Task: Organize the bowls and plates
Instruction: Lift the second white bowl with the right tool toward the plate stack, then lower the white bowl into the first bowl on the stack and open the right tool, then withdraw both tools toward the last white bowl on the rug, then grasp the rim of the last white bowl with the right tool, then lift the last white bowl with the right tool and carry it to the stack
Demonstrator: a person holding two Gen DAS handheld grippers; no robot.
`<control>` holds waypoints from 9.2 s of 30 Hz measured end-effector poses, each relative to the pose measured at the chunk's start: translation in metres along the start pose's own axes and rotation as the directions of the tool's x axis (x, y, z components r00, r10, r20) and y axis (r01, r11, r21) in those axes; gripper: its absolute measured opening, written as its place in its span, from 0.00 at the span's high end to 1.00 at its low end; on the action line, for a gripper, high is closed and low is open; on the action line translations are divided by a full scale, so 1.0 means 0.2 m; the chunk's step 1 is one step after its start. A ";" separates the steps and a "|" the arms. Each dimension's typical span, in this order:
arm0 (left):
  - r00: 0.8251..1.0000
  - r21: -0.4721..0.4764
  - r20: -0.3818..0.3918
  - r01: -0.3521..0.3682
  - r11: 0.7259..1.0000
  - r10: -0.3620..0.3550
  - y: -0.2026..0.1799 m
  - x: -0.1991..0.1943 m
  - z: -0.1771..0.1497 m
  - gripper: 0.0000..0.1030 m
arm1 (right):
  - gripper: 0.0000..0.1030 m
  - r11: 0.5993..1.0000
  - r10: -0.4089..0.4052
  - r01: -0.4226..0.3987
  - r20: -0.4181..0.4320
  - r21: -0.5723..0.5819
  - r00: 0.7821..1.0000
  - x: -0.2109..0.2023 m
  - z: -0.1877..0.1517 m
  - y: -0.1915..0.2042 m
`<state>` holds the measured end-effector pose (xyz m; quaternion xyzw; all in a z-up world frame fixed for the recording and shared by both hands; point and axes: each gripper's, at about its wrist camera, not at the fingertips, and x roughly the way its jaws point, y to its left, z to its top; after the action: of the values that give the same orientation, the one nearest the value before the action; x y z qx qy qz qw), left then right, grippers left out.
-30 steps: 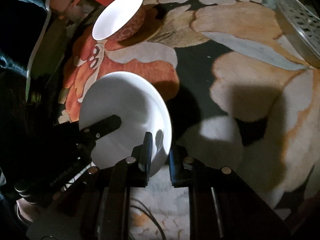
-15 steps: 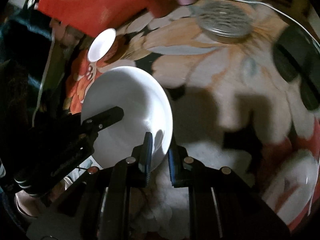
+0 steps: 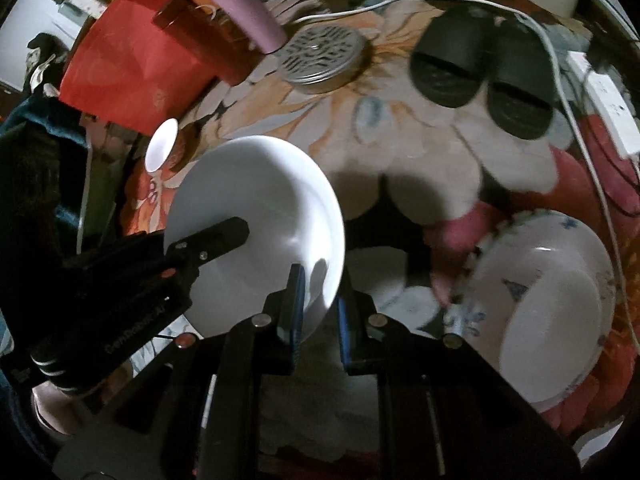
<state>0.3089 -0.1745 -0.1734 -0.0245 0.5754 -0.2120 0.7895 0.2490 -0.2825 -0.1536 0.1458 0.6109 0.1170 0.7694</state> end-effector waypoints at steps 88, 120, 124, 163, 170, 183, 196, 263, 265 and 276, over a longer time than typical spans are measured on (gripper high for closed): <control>0.997 0.094 -0.081 0.003 0.996 0.005 -0.42 0.30 -0.08 0.01 | 0.04 0.933 -0.277 0.254 0.059 0.255 0.959 -0.29 -0.26 -0.66; 0.997 -0.009 -0.065 -0.034 0.999 0.033 -0.06 0.24 -0.12 0.01 | 0.04 0.950 -0.279 0.269 0.048 0.157 0.959 -0.13 -0.19 -0.38; 0.997 -0.021 -0.066 -0.038 0.999 0.036 -0.01 0.24 -0.13 0.01 | 0.04 0.952 -0.279 0.271 0.045 0.141 0.959 -0.11 -0.19 -0.35; 0.989 -0.174 -0.055 -0.148 0.974 0.141 0.56 0.09 -0.21 0.01 | 0.03 0.973 -0.208 0.205 -0.017 -0.109 0.978 0.18 -0.05 0.13; 0.985 -0.221 -0.050 -0.172 0.960 0.165 0.71 0.07 -0.23 0.01 | 0.03 0.969 -0.189 0.179 -0.044 -0.170 0.981 0.27 -0.01 0.25; 0.978 -0.292 -0.040 -0.209 0.933 0.206 0.94 0.03 -0.29 0.01 | 0.03 0.955 -0.170 0.134 -0.121 -0.264 0.978 0.47 0.04 0.45; 0.960 -0.454 0.002 -0.249 0.856 0.280 1.39 -0.13 -0.34 0.01 | 0.03 0.939 -0.099 0.031 -0.180 -0.344 0.979 0.79 0.24 0.88; 0.982 -0.527 0.060 -0.121 0.841 0.179 1.60 -0.01 -0.40 0.84 | 0.86 0.923 0.079 -0.193 -0.327 -0.333 0.942 1.20 0.19 1.17; 0.984 -0.507 0.064 -0.112 0.855 0.167 1.53 -0.03 -0.38 0.84 | 0.86 0.928 0.069 -0.177 -0.314 -0.327 0.947 1.14 0.19 1.13; 0.991 -0.394 0.074 -0.071 0.916 0.108 1.08 -0.13 -0.21 0.84 | 0.86 0.947 0.005 -0.080 -0.235 -0.311 0.972 0.70 0.23 0.90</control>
<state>0.3299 0.0394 -0.2249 -0.1650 0.5686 -0.0554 0.8040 0.3258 -0.0690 -0.2047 0.0186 0.6658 0.2468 0.7039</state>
